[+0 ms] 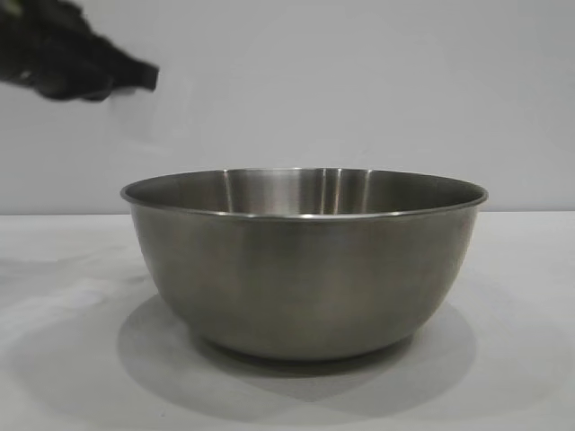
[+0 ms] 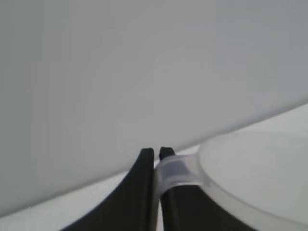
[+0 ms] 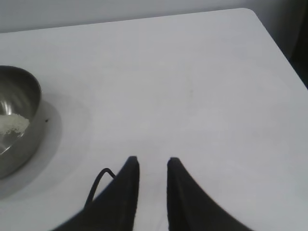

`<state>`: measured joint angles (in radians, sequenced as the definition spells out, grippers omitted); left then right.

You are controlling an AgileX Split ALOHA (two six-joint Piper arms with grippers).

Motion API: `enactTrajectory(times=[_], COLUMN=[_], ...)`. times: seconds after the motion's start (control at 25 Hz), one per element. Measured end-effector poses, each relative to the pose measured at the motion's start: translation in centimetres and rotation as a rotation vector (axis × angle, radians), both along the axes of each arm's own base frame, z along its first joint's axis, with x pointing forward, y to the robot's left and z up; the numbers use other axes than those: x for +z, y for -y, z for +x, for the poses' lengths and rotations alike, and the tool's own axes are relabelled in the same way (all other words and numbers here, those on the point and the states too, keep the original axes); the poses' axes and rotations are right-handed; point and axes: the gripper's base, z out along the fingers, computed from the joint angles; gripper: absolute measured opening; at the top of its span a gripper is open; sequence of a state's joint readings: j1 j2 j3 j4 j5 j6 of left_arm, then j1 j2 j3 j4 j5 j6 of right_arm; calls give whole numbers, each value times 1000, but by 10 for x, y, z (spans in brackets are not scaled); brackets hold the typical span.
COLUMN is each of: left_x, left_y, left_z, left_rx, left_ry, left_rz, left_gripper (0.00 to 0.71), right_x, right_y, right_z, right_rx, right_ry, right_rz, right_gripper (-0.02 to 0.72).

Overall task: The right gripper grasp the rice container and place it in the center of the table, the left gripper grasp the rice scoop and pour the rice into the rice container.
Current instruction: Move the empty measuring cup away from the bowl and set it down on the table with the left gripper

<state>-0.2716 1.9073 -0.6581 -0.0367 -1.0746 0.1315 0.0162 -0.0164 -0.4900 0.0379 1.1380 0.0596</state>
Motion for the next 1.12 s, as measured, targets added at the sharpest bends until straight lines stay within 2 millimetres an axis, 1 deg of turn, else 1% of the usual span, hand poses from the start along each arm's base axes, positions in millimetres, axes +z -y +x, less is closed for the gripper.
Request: enactTrajectory(times=[0.08, 0.2, 0.32, 0.64, 0.84, 0.88, 0.92, 0.96, 1.08, 1.12], left_x=[-13, -24, -35, -70, -80, -81, -82, -82, -84, -84], left_y=[-11, -20, -21, -25, -26, -25, -25, -25, -26, -26], left_z=[-9, -20, -29, -46, -60, -62, -64, -66, -75, -78], left_rx=[33, 56, 51, 56, 28, 13, 5, -4, -11, -10], left_ry=[-43, -90, -138, -275, -334, -342, -346, -354, -384, -391], left_rz=[-38, -50, -36, -4, 17, 22, 25, 26, 18, 17], left_gripper=[0, 0, 0, 0, 0, 48, 48, 94, 176, 157], right_x=[0, 0, 0, 0, 0, 0, 0, 0, 0, 0], right_y=[0, 0, 0, -1, -1, -1, -1, -1, -1, -1], right_z=[0, 0, 0, 0, 0, 0, 0, 0, 0, 0], right_rx=[0, 0, 1, 5, 5, 5, 5, 5, 6, 6], right_ry=[0, 0, 0, 0, 0, 0, 0, 0, 0, 0], right_rz=[0, 0, 1, 9, 13, 14, 14, 14, 15, 15], right_gripper=[141, 141, 141, 141, 141, 141, 141, 141, 141, 141])
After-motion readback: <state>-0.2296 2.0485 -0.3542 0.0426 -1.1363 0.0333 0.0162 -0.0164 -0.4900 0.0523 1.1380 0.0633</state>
